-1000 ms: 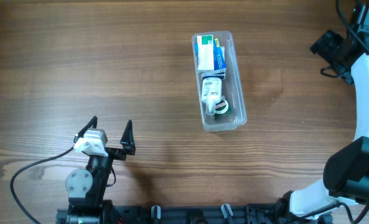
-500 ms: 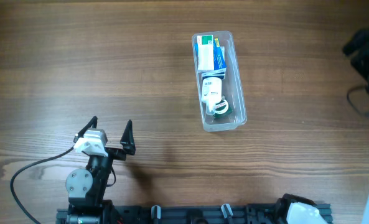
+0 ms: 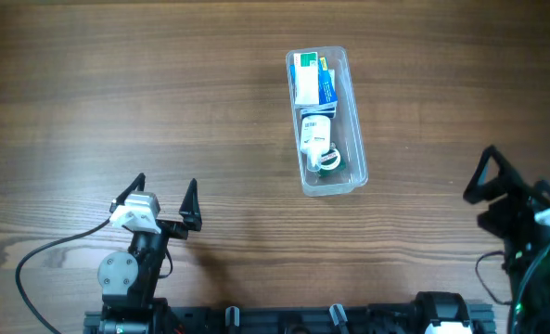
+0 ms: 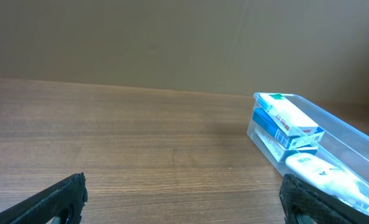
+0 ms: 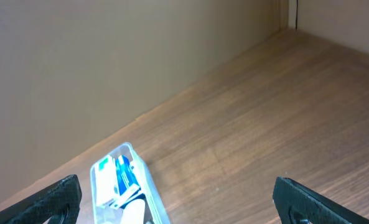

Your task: Pack container

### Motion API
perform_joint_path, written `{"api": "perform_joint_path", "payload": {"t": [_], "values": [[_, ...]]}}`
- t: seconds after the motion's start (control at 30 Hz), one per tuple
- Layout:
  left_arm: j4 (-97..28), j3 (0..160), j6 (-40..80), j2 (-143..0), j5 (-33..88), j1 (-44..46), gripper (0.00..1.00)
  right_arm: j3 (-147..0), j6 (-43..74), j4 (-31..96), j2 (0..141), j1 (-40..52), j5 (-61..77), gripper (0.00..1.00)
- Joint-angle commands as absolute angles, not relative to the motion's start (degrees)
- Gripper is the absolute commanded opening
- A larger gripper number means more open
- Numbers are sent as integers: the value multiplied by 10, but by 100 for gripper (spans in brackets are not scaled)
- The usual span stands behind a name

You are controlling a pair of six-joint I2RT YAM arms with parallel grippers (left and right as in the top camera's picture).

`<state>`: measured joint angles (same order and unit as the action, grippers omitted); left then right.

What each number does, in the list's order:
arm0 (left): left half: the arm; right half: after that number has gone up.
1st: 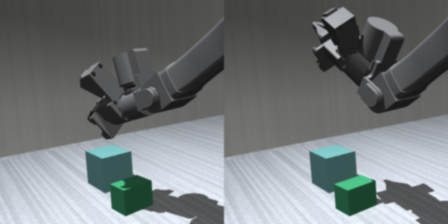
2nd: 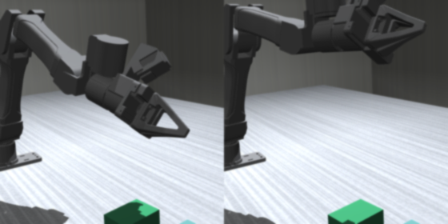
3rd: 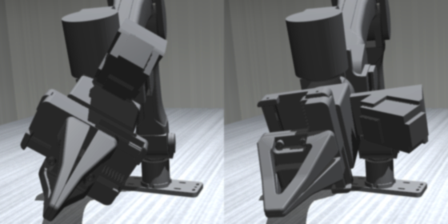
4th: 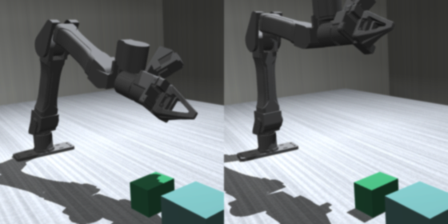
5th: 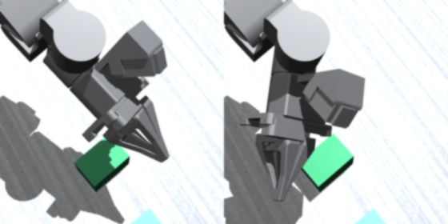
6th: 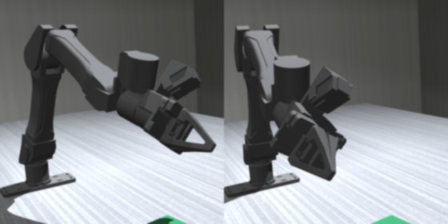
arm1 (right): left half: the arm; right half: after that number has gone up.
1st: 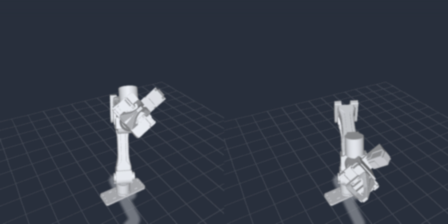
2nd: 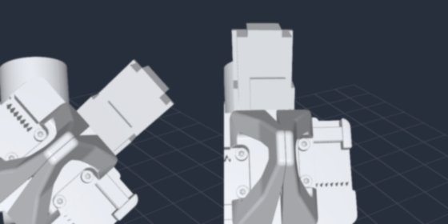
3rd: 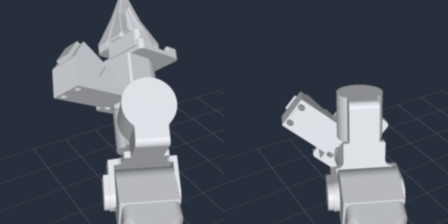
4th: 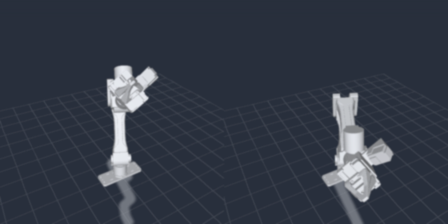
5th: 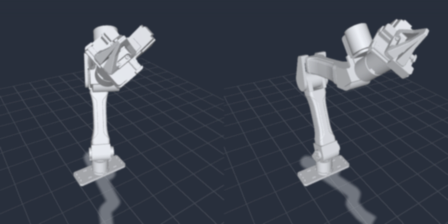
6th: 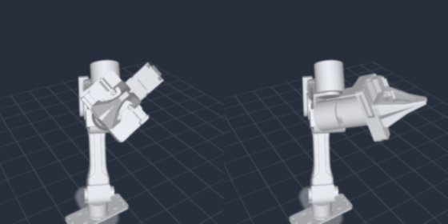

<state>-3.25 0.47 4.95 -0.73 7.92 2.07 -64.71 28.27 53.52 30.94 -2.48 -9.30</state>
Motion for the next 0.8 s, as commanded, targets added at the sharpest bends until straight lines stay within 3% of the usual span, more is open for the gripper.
{"api": "perform_joint_path", "payload": {"t": [0.0,0.43,0.77], "values": [[-36,3,38,-2,85,15,100,-556,264,500,253,-13,-93,100],[-36,3,38,-2,85,15,100,-197,87,119,77,-7,91,100],[-36,3,38,-2,85,15,100,-72,201,29,3,-7,34,100]]}}
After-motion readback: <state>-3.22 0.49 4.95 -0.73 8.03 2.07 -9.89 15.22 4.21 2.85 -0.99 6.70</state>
